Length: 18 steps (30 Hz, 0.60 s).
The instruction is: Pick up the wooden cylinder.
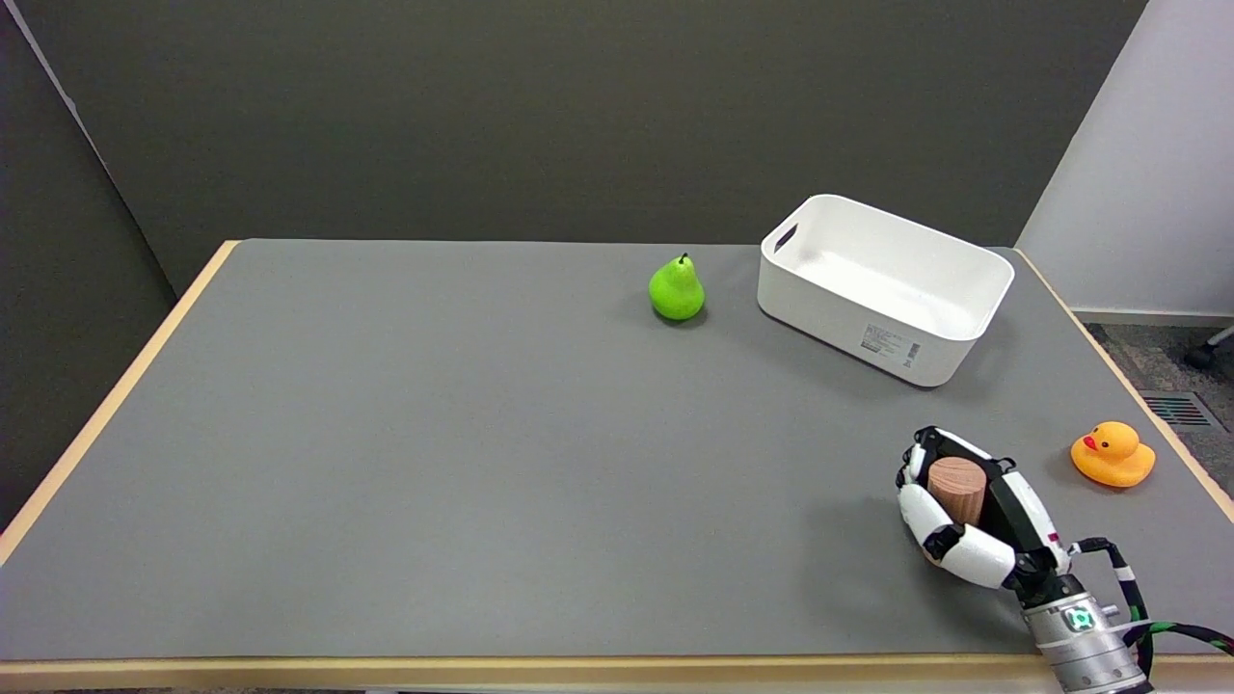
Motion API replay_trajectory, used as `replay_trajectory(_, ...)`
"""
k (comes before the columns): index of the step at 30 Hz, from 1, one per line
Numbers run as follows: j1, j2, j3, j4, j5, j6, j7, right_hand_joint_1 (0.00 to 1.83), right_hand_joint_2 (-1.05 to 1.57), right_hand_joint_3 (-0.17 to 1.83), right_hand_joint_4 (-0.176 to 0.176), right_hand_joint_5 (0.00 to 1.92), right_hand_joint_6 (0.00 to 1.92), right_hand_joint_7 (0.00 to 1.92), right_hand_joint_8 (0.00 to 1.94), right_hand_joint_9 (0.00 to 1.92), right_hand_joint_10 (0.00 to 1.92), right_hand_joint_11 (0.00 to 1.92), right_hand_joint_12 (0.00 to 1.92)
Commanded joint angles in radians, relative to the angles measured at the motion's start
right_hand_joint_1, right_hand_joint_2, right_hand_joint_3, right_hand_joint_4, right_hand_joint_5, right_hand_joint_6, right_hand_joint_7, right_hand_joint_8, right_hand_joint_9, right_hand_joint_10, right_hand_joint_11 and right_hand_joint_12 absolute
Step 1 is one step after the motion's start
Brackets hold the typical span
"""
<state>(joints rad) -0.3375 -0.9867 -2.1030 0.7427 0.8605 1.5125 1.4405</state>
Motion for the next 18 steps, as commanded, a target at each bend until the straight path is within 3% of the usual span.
replay_trajectory(1, 0.026, 0.0, 0.008, 0.014, 0.028, -0.008, -0.038, 0.85, 0.93, 1.0, 0.025, 0.64, 1.92, 0.85, 1.94, 1.19, 1.92, 0.95, 1.92)
replay_trajectory(13, 0.209, 0.068, 0.094, 0.054, 0.009, -0.088, -0.095, 0.87, 0.87, 1.09, 0.021, 0.68, 1.92, 0.91, 1.94, 1.25, 1.92, 1.01, 1.92)
replay_trajectory(17, 0.235, 0.085, 0.198, 0.139, -0.036, -0.198, -0.212, 0.87, 0.86, 1.1, 0.021, 0.69, 1.92, 0.92, 1.94, 1.26, 1.92, 1.04, 1.92)
replay_trajectory(18, 0.235, 0.085, 0.242, 0.175, -0.049, -0.242, -0.272, 0.95, 0.8, 1.01, 0.023, 0.7, 1.92, 0.93, 1.94, 1.26, 1.92, 1.05, 1.92)
